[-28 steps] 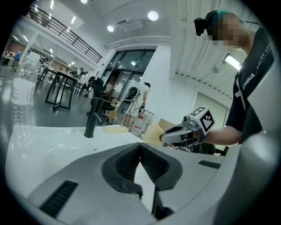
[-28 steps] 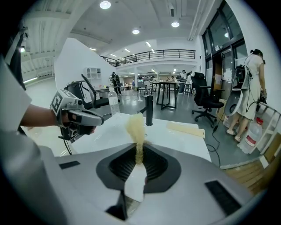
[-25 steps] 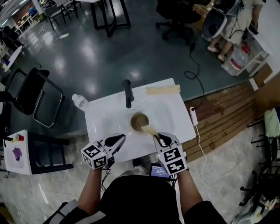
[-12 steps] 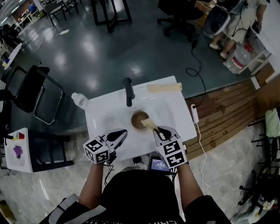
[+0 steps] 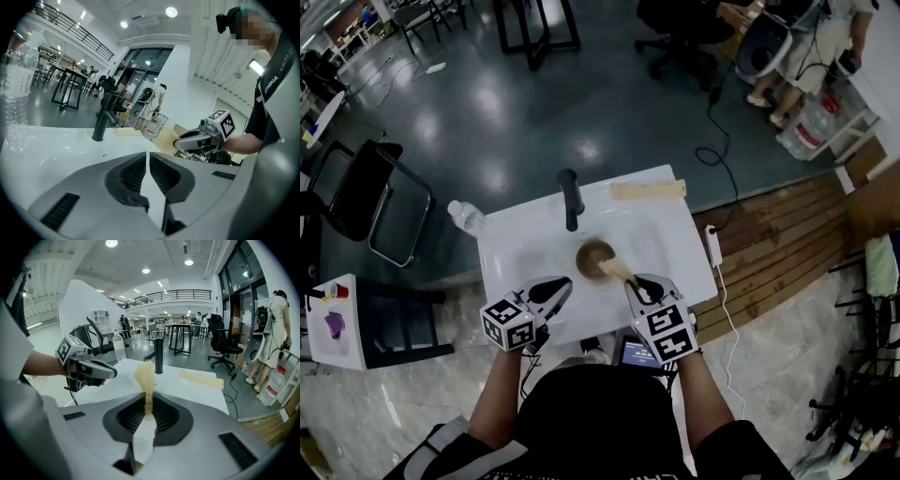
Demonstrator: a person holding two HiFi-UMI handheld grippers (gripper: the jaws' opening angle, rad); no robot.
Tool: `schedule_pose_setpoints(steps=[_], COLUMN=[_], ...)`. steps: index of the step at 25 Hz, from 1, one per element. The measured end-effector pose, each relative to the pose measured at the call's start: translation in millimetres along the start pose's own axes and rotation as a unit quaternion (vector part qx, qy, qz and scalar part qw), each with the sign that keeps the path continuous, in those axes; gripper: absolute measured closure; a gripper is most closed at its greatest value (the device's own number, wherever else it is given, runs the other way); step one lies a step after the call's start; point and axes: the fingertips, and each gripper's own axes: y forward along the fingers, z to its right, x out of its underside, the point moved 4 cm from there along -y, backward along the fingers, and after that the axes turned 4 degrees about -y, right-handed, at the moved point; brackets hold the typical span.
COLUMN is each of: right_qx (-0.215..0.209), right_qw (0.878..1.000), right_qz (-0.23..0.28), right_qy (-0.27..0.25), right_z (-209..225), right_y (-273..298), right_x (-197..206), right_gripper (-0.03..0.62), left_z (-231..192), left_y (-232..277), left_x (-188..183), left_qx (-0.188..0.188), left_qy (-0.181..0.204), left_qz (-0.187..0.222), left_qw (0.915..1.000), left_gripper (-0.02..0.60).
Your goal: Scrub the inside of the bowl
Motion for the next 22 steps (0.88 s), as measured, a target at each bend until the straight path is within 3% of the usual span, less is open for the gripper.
schedule_pose_setpoints(steps=[4,9,15,22], right_qx=[-0.011,-0.033,-0.057,-0.073], right_qw=[1.0,0.999,0.996,0.989], right_qz=[-0.01,-0.027,-0.045,-0.07], right_qy=[-0.003,-0.022,-0.051,-0.105], right_z=[-0.9,3.2,11.4,11.4], right_y=[2.7,16.2,52.7,105.9], right_x=[7.4,15.0,20.1,21.0], right_gripper=[0.551,0.551,0.551,0.551], left_z=[-6.1,-30.3,-66.3,-102.2], left_y=[3.5,14.6,36.8,65.5], left_x=[3.9,10.4,33.0,61.1], left_qx=[-0.02,-0.064,-0.108,-0.146], left_qy=[-0.008,-0.039,-0.079,-0.1], left_qz=[-0.013,-0.041,-0.09,-0.154], left_qw=[0.9997,0.9963,0.9869,0.972], left_gripper=[0.574,0.495,0.42,0.414])
